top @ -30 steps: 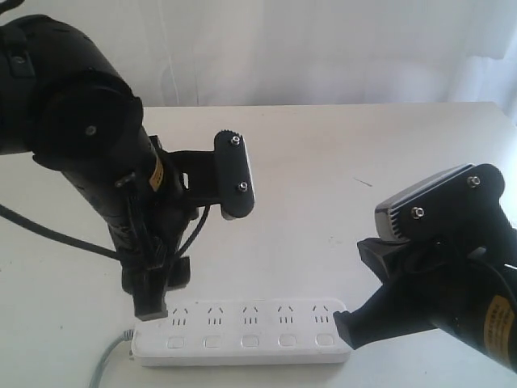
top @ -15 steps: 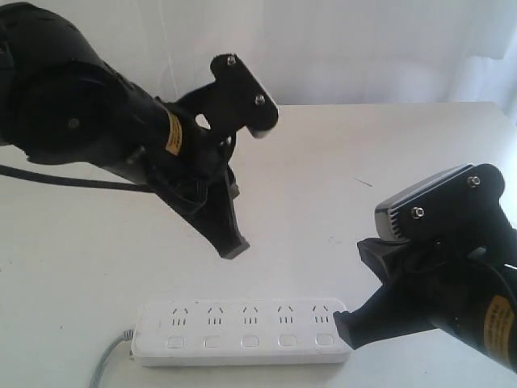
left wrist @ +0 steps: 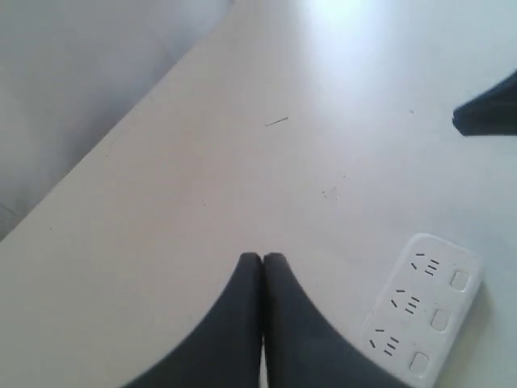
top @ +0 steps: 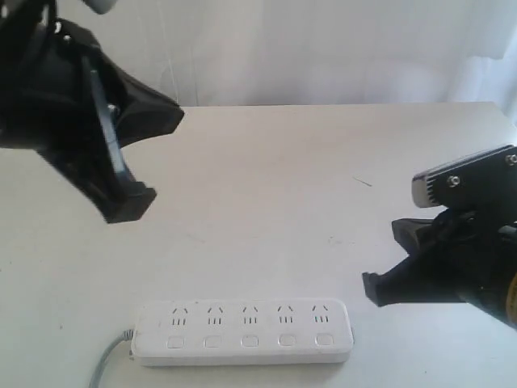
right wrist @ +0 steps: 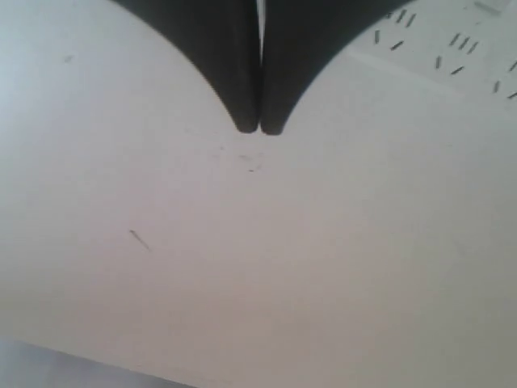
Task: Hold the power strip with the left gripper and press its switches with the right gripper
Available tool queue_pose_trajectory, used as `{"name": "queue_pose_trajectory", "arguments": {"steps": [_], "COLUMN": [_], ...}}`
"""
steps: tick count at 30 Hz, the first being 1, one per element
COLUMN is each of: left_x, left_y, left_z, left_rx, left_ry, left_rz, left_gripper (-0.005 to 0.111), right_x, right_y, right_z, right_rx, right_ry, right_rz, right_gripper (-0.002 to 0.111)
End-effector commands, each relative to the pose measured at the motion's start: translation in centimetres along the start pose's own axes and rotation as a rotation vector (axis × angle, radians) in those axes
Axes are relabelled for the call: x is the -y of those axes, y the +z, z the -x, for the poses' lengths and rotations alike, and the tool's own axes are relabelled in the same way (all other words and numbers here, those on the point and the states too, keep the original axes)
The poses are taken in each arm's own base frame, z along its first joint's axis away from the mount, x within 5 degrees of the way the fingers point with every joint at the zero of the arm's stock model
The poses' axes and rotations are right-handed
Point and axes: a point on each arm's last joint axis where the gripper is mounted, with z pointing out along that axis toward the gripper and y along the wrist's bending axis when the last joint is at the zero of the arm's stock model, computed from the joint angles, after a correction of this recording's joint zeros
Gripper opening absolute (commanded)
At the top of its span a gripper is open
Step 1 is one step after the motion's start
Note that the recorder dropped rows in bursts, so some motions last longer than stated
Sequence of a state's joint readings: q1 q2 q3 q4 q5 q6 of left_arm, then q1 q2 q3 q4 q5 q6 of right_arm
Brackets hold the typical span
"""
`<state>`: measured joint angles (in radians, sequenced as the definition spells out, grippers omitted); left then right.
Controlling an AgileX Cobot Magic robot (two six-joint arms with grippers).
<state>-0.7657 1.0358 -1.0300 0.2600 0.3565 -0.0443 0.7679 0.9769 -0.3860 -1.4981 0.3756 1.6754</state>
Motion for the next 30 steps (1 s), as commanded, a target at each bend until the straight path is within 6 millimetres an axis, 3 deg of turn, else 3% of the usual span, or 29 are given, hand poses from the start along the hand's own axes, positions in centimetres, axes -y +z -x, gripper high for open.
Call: {"name": "queue_pose_trajectory", "arguments": {"steps": [1,5,10,17,23,30], "left_x": [0.7,1.3,1.9,1.9,1.9,1.9], "left_y": [-0.8,-0.2,0.5,0.5,0.5,0.5], "left_z": [-2.3,-4.2,-5.4,-4.9,-4.8,-4.8], "left_rx": [-0.026,-0.053,-0.041,0.024,0.035,0.037], "left_ry": [-0.017,-0.013,-0.028,-0.043,-0.045,-0.04], "left_rz": [-0.017,-0.031,-0.048,-0.047,-0.046,-0.045], "left_gripper": [0.0,0.0,0.0,0.0,0.0,0.0], "right_x": [2.4,4.3,5.8,7.5,9.2,9.3], "right_y": [0.2,0.1,-1.7,-5.7,-10.2,-14.8], "right_z": [-0.1,0.1,0.9,1.9,2.0,1.4], "right_rx": [-0.002,0.008,0.099,0.286,0.483,0.69], "right_ry": [0.061,0.115,0.172,0.253,0.33,0.375], "right_rz": [-0.115,-0.211,-0.269,-0.334,-0.478,-0.577], "right_gripper": [0.0,0.0,0.0,0.0,0.0,0.0]}}
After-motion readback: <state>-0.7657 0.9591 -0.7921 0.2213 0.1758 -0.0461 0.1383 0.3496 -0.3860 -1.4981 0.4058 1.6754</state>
